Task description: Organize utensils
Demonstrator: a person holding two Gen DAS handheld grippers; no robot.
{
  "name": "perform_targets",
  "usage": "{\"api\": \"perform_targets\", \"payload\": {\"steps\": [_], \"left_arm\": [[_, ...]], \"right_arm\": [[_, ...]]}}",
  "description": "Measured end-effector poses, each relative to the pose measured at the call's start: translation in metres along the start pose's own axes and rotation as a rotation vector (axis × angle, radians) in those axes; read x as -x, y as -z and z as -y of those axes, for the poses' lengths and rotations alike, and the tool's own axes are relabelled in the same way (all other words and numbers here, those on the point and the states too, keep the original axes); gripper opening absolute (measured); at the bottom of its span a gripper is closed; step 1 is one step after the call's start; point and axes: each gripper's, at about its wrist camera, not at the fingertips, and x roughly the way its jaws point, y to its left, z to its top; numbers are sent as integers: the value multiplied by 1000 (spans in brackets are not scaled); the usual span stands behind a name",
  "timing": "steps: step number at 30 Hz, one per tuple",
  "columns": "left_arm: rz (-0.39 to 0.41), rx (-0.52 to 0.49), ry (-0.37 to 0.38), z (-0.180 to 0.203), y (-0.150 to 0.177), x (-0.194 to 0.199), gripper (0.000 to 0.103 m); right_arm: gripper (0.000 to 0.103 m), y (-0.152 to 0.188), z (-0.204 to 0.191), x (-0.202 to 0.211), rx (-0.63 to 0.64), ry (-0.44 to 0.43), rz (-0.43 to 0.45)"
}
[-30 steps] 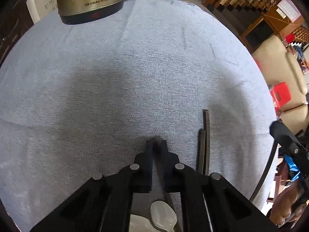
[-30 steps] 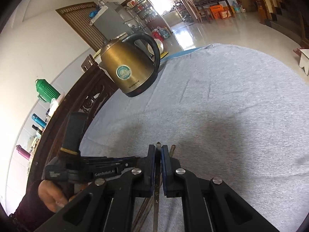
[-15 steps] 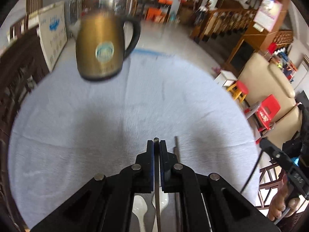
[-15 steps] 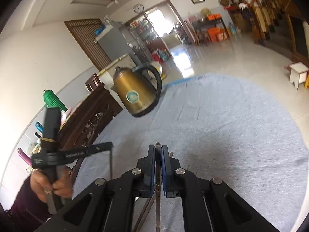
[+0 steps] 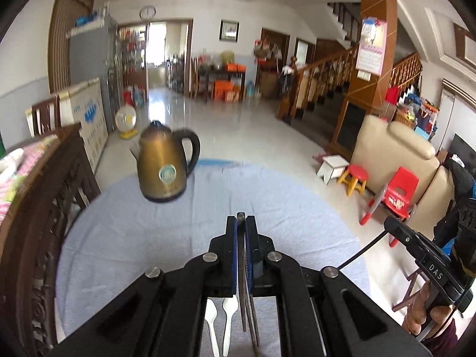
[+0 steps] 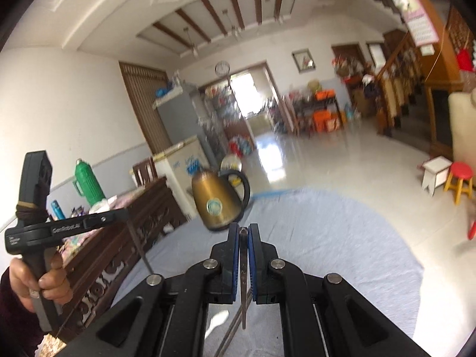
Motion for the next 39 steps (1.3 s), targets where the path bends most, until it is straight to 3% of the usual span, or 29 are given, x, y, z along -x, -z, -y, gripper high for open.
{"api": "perform_targets", "payload": {"steps": [6,16,24,39], "left_arm": [[81,11,-4,12,-1,59,5],[166,50,-10,22,20,125,5],[156,100,-30,22,60,121,5],[128,143,-110,31,117,94,5]], "right_arm": [[6,-13,-23,44,14,-4,90],[6,-16,-82,83,42,-115,161],[7,25,-106,71,67,-139,85],[7,87,-79,74,30,-112,-12]]}}
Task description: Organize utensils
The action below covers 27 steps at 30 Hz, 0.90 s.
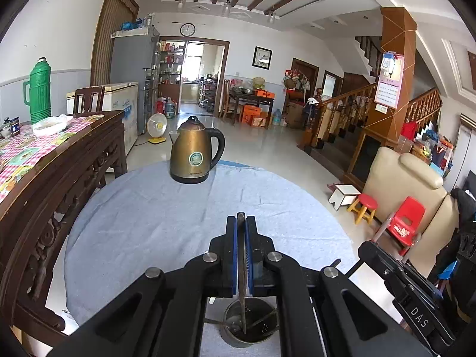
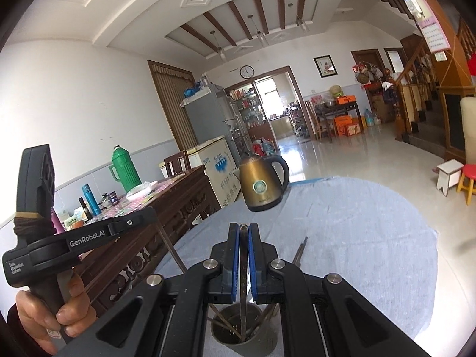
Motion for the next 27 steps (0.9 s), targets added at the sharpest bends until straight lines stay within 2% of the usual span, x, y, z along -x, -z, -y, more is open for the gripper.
{"api": "perform_targets", "payload": {"steps": [12,27], "left_arm": [[-8,-8,-18,9,9,-7,5],[-63,-22,-29,21,11,-39,5]], "right_arm": [[7,14,2,2,0,-6,-11],[7,21,16,-4,-44,3,-41]]}}
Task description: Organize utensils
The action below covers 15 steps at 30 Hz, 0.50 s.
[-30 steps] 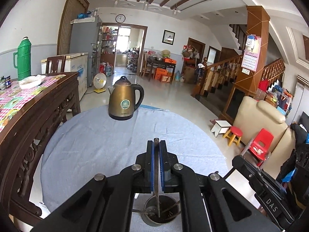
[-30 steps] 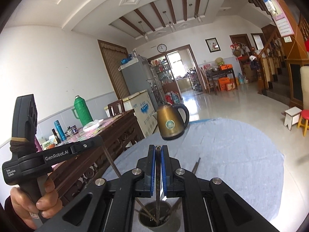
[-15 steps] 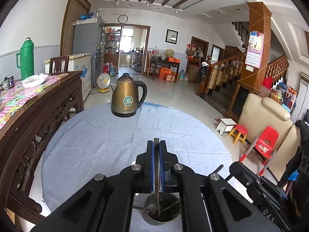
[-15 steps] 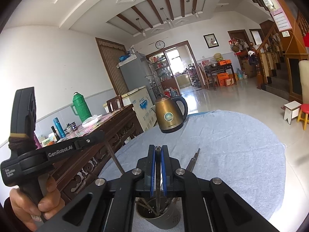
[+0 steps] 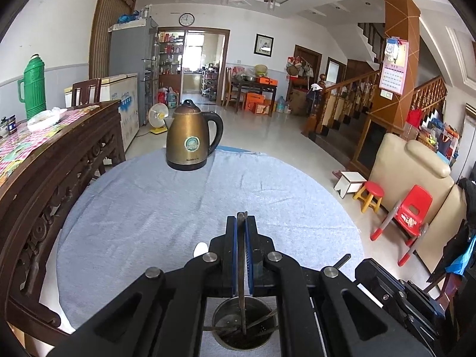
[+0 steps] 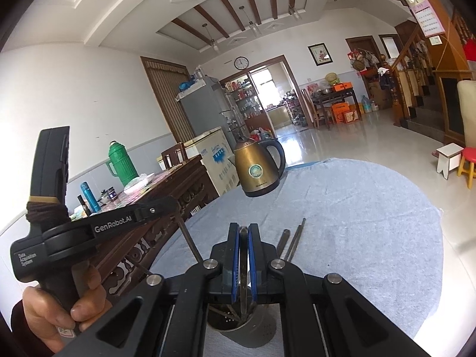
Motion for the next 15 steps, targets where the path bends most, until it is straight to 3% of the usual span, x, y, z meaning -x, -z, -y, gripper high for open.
{"api": "perform_targets", "payload": {"steps": [4,6,8,12,14,15], "left_arm": [[9,3,-2,-1,1,-5,7],[10,20,-14,-5,1,-4,17],[23,47,-18,-11,1,0,28],[65,84,-38,-21,-2,17,38],[82,91,-51,-25,-2,26,46],[89,90,-59,-27,-2,30,56]], "right_arm": [[10,0,5,2,-26,3,9],[26,-1,10,6,-41,17,30],[55,-1,17,14,-72,25,55],[57,-4,35,24,-120,66,88],[57,-4,42,24,-145,80,81],[57,-3,49,23,-168,86,71]]}}
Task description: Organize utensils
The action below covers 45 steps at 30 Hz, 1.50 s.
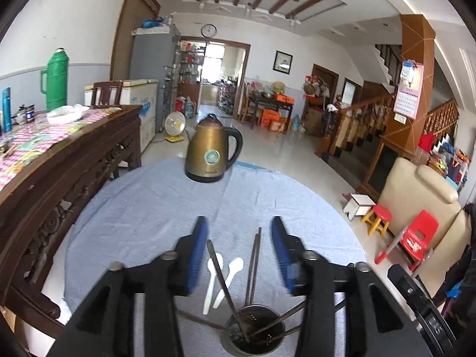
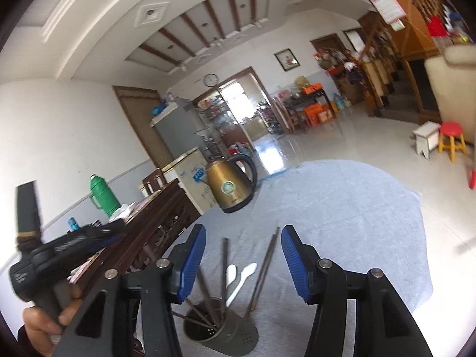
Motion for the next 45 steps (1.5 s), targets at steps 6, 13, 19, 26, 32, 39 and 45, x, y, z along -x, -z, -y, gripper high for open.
{"api": "perform_targets", "payload": {"steps": [6,13,19,26,32,39,45], "left_arm": [[56,5,-78,-22,-1,28,72],[81,110,-152,-77,-1,50,81],[45,171,-278,-126,14,49,81],[-22,129,-404,-144,37,40,81],[-69,72,-426,-143,52,32,82],[-109,59,-424,-148,59,22,82],[-131,61,-436,-156,61,14,82]], "right_arm": [[57,3,20,-4,-53,38,-39],[57,15,41,-11,-114,74,-114],[57,25,44,-19,-135,86,-171],[57,40,27,-26,-82,85,-233],[57,52,7,-32,-17,86,-275],[57,58,-1,-39,4,99,-292],[57,62,-6,-49,10,108,-308]]}}
